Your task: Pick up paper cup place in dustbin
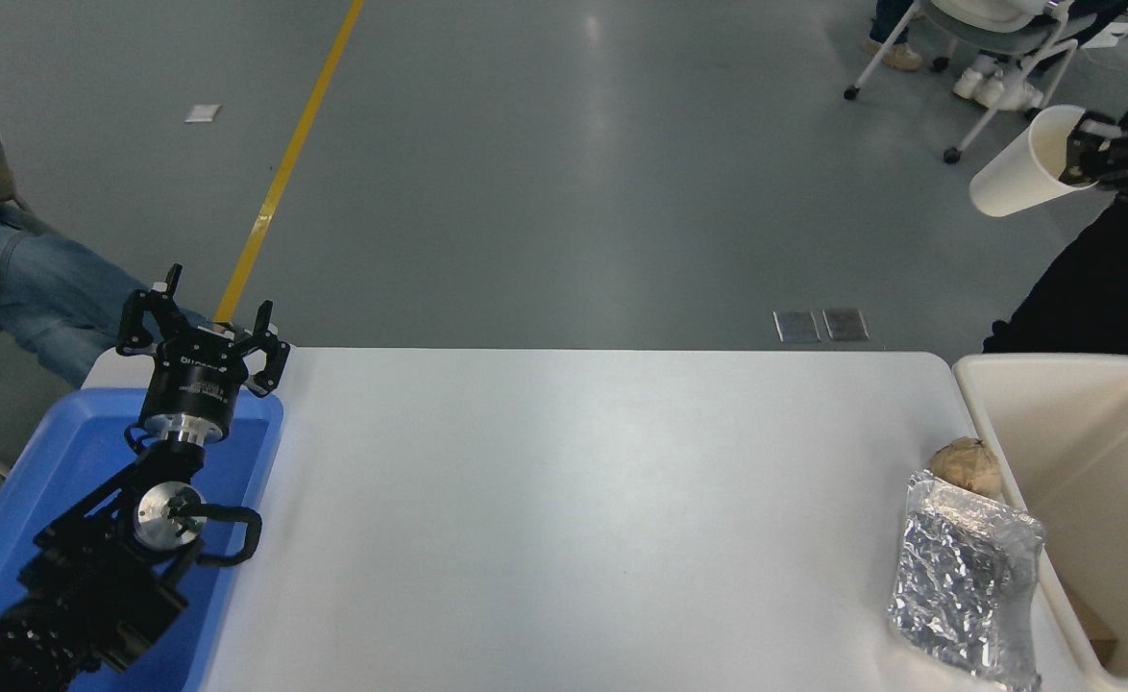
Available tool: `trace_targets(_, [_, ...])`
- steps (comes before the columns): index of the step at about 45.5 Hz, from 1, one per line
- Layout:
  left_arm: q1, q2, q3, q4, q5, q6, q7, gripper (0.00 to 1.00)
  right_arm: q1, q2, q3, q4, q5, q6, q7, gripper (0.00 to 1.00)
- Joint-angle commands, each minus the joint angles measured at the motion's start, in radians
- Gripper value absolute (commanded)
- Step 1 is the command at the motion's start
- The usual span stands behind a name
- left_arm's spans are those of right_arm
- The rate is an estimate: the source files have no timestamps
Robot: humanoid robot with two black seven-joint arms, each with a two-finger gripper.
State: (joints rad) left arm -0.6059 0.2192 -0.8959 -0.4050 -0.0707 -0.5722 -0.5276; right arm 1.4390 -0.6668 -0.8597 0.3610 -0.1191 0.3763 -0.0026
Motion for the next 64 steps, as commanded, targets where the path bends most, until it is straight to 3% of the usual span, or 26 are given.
trace_targets(1, [0.0,0.0,0.0,0.0,0.0,0.0,0.0,0.99,-0.268,-0.019,0.114,-0.229,0.001,-0.106,-0.002,0.0])
trace_targets(10, [0.0,0.0,0.0,0.0,0.0,0.0,0.0,0.99,-0.471,-0.016,0.171,-0.287,0.006,-0.293,-0.004,0.0])
trace_targets(31, [0.0,-0.001,0.0,0.0,0.0,0.0,0.0,0.99,-0.695,0.029,0.287,-0.28,0.068,-0.341,-0.005,0.0])
trace_targets(34, [0.0,0.0,0.0,0.0,0.0,0.0,0.0,0.99,-0.712,0.045,0.287,-0.275,0.068,-0.341,-0.005,0.11])
trace_targets(36, [0.0,0.0,0.0,0.0,0.0,0.0,0.0,0.99,-0.726,0.061,0.287,-0.275,0.068,-0.339,-0.005,0.25])
trace_targets(37, [0.0,0.0,0.0,0.0,0.0,0.0,0.0,0.99,-0.732,0.068,0.286,-0.275,0.068,-0.338,-0.008,0.39])
trace_targets(39, [0.0,-0.001,0.0,0.0,0.0,0.0,0.0,0.99,-0.743,0.078,0.28,-0.277,0.068,-0.338,-0.008,0.83])
trace_targets(40, [0.0,0.0,0.0,0.0,0.0,0.0,0.0,0.99,-0.744,0.081,0.283,-0.277,0.068,-0.338,-0.008,1.0])
trace_targets(64, [0.0,0.0,0.0,0.0,0.0,0.0,0.0,0.99,-0.628,0.075,0.246,-0.177,0.07,-0.324,-0.007,1.0])
